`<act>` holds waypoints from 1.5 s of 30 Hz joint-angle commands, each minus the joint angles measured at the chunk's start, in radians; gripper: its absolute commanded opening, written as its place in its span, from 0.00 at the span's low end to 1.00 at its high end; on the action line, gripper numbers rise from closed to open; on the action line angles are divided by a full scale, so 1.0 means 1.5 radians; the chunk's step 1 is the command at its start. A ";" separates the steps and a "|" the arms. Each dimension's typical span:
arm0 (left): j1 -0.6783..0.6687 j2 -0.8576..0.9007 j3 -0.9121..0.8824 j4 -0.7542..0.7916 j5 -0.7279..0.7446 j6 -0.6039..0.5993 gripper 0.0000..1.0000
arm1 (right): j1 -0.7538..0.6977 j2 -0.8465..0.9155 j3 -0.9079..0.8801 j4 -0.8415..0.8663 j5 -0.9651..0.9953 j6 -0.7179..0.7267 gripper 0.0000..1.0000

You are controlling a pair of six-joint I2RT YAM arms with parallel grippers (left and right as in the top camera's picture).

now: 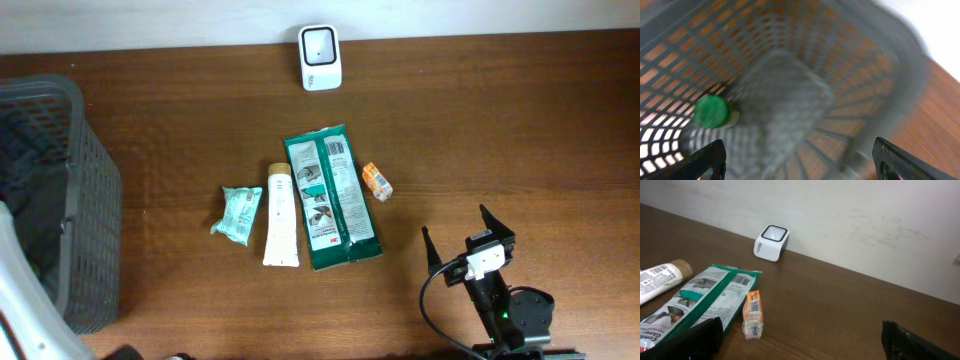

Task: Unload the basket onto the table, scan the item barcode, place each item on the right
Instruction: 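Reach into the basket and grasp the green-capped Knorr jar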

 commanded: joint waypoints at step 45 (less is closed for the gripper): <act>0.287 0.185 -0.355 0.299 -0.040 0.004 0.95 | 0.004 -0.005 -0.003 -0.003 0.003 0.003 0.98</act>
